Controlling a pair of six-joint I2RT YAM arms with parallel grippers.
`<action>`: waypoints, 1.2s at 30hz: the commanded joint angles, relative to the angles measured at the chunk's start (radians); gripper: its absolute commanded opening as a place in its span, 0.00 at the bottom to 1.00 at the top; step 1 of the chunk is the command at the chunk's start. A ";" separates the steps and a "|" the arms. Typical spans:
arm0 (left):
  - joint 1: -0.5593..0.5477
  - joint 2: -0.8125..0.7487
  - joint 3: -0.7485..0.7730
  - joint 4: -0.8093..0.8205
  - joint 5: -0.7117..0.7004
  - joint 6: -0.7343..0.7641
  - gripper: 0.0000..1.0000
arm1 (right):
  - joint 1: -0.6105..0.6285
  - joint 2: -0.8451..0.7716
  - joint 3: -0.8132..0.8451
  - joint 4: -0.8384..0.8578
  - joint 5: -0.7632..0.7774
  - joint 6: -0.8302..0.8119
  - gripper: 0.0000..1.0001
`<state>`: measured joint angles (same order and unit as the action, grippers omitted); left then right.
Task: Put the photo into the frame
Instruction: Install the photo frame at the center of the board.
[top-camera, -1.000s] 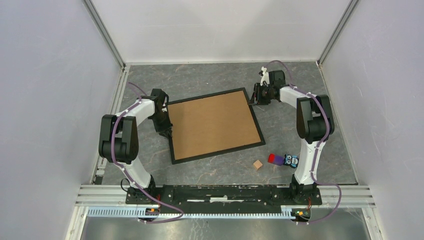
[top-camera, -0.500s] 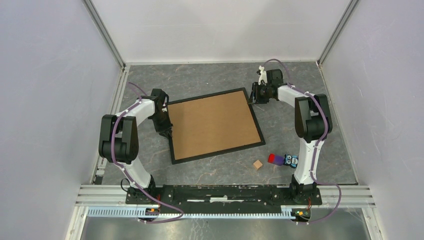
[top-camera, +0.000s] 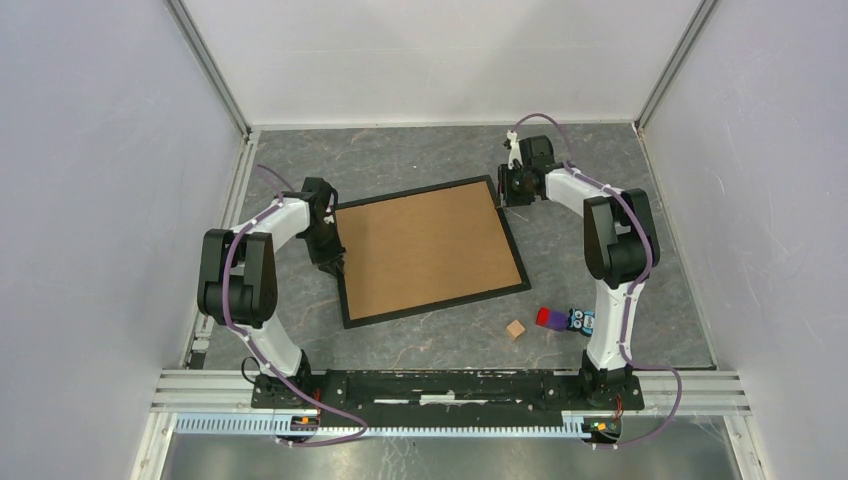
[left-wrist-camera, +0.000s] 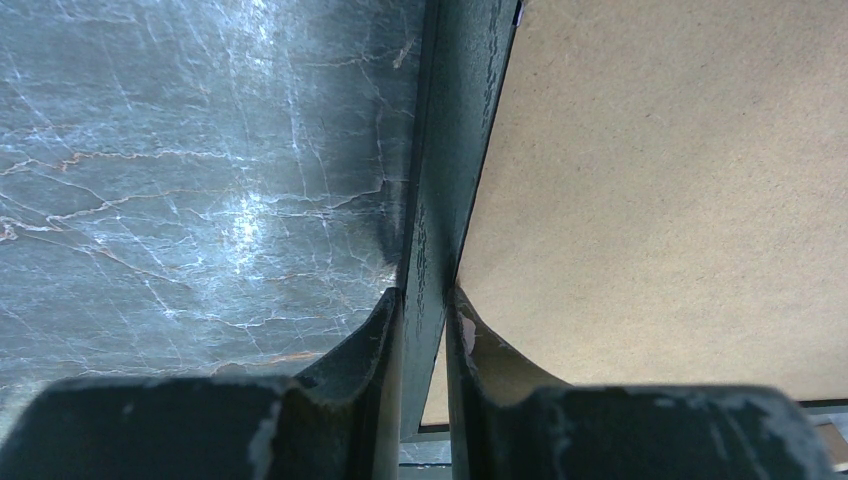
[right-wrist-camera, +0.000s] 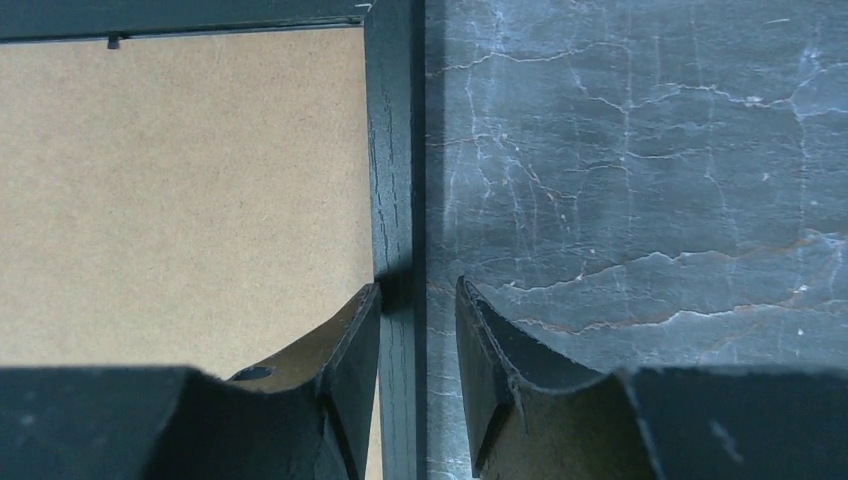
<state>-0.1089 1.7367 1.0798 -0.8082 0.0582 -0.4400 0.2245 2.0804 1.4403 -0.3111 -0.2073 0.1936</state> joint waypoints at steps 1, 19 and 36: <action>-0.016 0.014 -0.021 0.020 -0.012 0.043 0.14 | 0.065 0.082 -0.020 -0.113 0.128 -0.033 0.39; -0.019 0.009 -0.020 0.020 -0.005 0.044 0.13 | 0.349 0.230 0.072 -0.320 0.517 0.025 0.37; -0.019 -0.005 -0.023 0.019 -0.007 0.044 0.13 | 0.144 -0.177 0.191 -0.258 0.215 -0.049 0.48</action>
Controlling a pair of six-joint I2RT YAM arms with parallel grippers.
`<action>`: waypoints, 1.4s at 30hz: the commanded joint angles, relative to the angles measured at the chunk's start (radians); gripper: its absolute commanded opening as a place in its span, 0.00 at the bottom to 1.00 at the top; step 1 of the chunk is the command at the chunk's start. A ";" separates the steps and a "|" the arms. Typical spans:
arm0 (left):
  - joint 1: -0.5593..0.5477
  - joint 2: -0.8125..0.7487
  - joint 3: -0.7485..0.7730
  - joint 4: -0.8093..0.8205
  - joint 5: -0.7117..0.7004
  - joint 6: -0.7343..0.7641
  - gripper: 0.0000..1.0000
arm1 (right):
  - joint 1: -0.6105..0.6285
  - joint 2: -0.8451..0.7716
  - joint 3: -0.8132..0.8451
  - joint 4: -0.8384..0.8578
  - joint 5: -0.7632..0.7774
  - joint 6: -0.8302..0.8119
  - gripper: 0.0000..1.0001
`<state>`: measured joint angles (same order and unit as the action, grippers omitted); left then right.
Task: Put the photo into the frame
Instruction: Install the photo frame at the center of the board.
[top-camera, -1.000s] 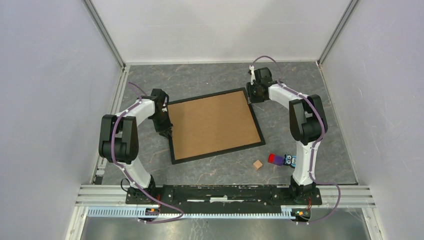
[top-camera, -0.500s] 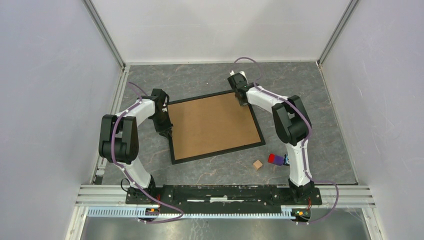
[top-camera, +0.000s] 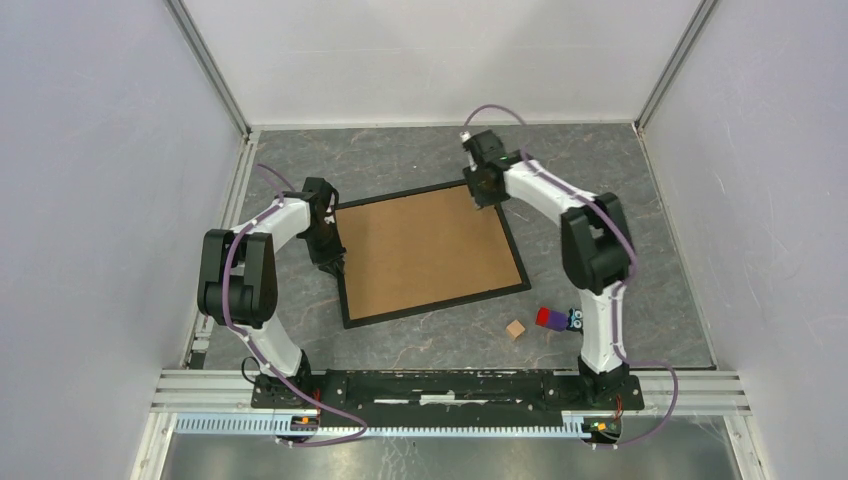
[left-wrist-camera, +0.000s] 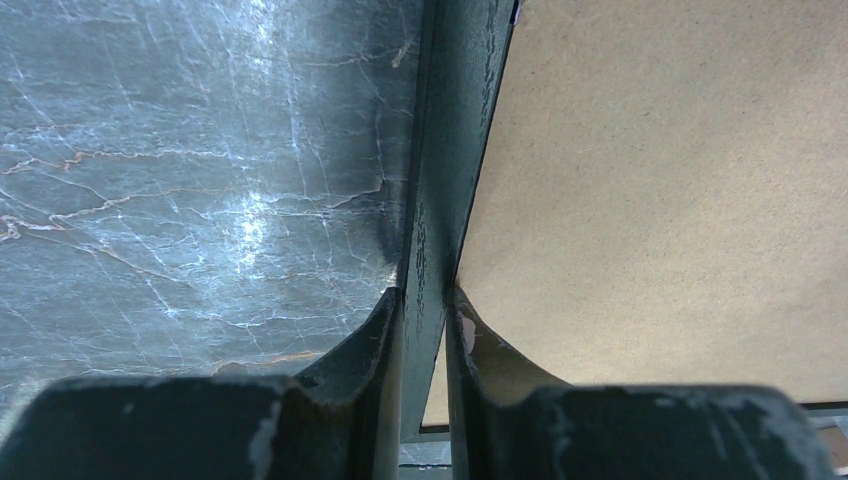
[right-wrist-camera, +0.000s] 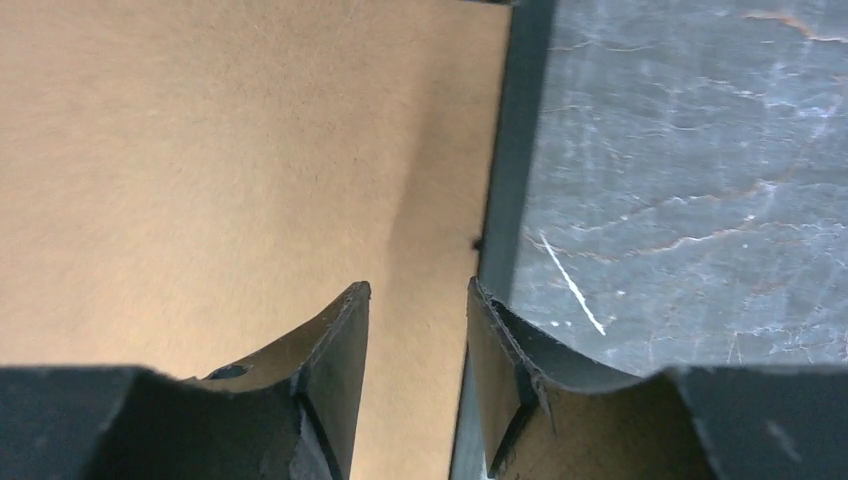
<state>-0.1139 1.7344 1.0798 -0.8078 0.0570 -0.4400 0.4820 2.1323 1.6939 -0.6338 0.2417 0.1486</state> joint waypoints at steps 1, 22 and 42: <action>-0.013 -0.003 -0.023 0.019 -0.005 0.043 0.13 | -0.146 -0.286 -0.132 0.091 -0.275 -0.002 0.48; -0.017 0.003 -0.020 0.019 -0.004 0.042 0.13 | -0.418 -0.522 -0.866 0.399 -0.822 0.014 0.33; -0.017 0.004 -0.020 0.020 -0.001 0.043 0.13 | -0.414 -0.426 -0.807 0.382 -0.731 0.009 0.29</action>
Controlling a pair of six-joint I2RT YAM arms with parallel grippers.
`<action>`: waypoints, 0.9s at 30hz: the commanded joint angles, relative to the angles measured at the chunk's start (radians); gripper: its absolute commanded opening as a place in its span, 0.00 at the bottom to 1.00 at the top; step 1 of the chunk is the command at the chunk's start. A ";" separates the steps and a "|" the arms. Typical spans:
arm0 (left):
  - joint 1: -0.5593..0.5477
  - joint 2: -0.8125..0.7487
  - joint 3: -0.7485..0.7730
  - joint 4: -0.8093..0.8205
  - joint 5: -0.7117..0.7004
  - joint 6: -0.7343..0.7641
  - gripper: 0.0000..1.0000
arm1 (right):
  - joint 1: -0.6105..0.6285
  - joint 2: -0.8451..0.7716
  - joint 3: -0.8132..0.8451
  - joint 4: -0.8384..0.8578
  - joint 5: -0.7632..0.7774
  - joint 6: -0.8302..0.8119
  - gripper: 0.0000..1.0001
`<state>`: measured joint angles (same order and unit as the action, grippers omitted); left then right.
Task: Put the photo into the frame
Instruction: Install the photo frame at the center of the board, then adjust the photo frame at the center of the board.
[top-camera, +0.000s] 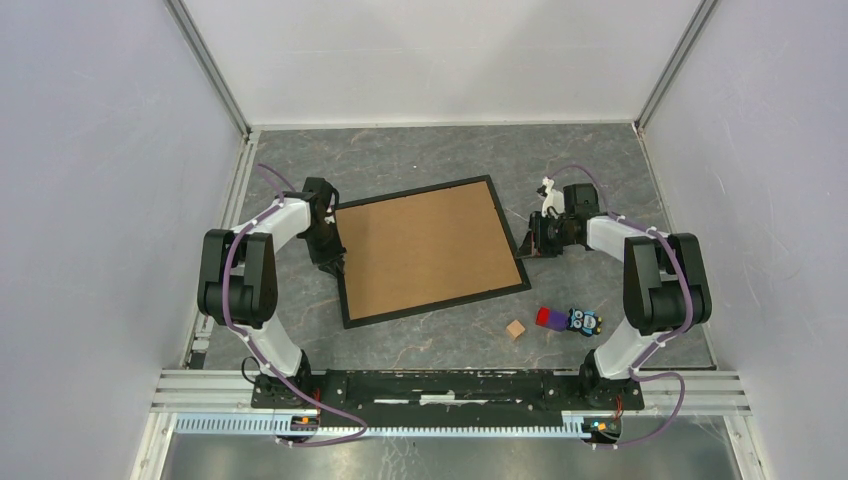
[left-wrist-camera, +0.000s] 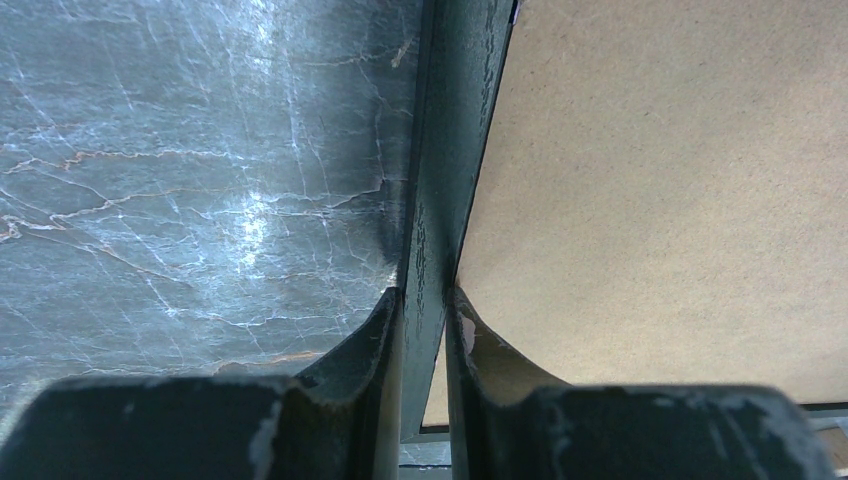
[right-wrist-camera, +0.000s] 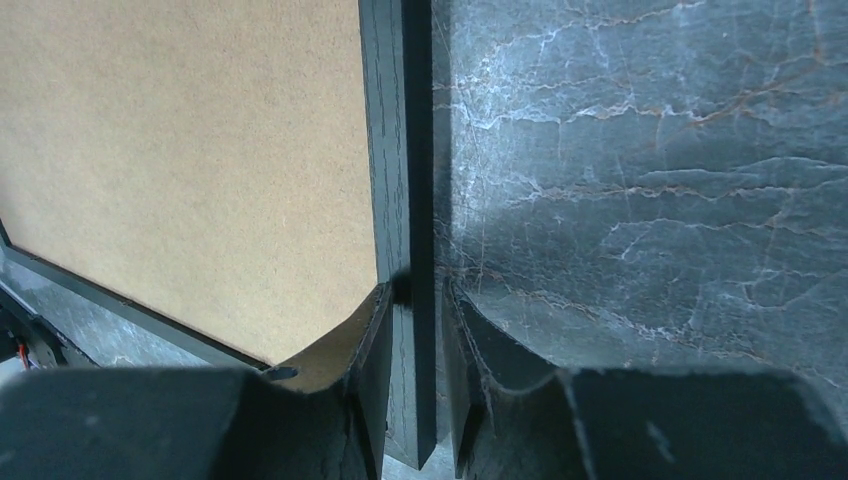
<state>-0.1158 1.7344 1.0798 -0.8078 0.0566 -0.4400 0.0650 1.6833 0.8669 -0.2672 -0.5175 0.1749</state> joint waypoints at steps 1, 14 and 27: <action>-0.016 0.004 -0.021 0.019 -0.001 0.043 0.13 | 0.003 0.026 0.018 0.015 0.028 -0.018 0.29; -0.018 0.001 -0.023 0.020 -0.001 0.043 0.12 | 0.049 0.052 0.012 -0.023 0.068 -0.043 0.29; -0.021 -0.001 -0.024 0.019 -0.003 0.044 0.12 | 0.155 0.074 -0.059 -0.023 0.199 -0.020 0.28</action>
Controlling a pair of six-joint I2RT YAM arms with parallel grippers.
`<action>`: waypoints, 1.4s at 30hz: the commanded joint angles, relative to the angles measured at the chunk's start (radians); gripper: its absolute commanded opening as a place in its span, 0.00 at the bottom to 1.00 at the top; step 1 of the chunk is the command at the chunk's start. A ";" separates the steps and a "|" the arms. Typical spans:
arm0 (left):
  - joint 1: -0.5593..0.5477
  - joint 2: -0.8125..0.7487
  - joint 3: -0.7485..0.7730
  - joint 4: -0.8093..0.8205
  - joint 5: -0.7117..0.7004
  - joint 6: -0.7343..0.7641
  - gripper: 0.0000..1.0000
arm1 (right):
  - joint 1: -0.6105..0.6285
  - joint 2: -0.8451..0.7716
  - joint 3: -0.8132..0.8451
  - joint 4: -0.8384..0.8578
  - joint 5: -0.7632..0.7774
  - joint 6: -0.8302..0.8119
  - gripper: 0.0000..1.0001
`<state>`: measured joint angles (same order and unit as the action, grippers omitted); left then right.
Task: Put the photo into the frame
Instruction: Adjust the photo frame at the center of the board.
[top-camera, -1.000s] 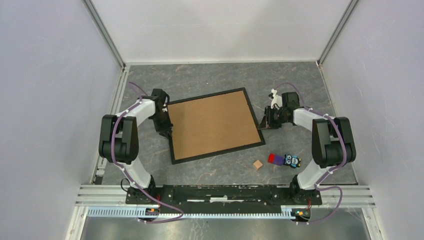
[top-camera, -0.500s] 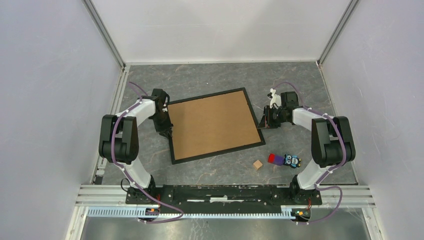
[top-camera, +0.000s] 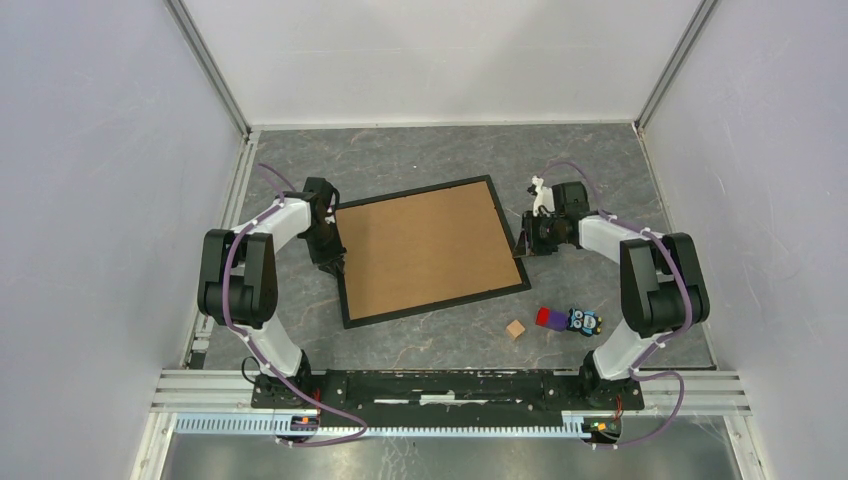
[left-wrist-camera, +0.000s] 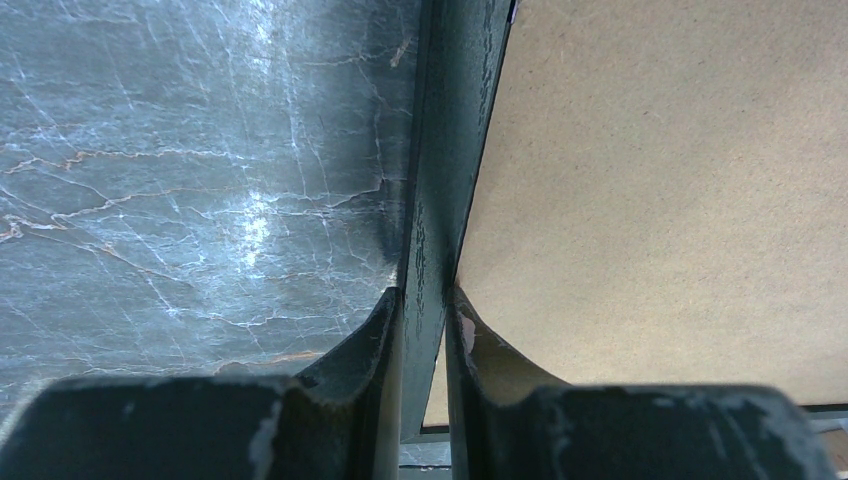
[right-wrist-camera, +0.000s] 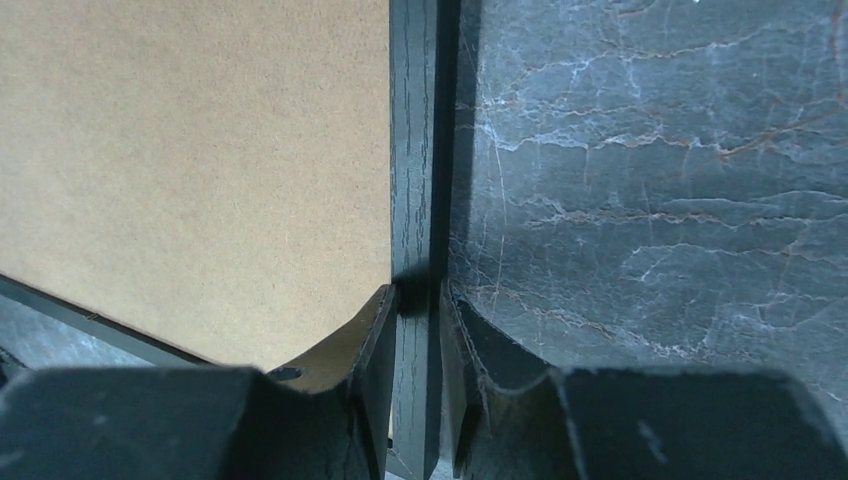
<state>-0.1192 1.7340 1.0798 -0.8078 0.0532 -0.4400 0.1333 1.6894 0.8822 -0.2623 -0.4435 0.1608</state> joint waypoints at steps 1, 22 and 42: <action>-0.018 -0.001 -0.024 0.019 0.000 0.043 0.12 | 0.100 0.072 -0.084 -0.024 0.144 0.002 0.28; -0.017 -0.028 -0.051 0.034 0.061 0.022 0.17 | 0.184 0.117 0.077 0.122 0.022 0.113 0.51; -0.309 -0.568 -0.219 0.118 0.243 -0.230 0.94 | 0.236 0.422 0.761 0.029 0.007 0.104 0.81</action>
<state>-0.4362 1.2736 0.7517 -0.7181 0.3199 -0.6411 0.3332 2.1872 1.5173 0.0044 -0.4236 0.3687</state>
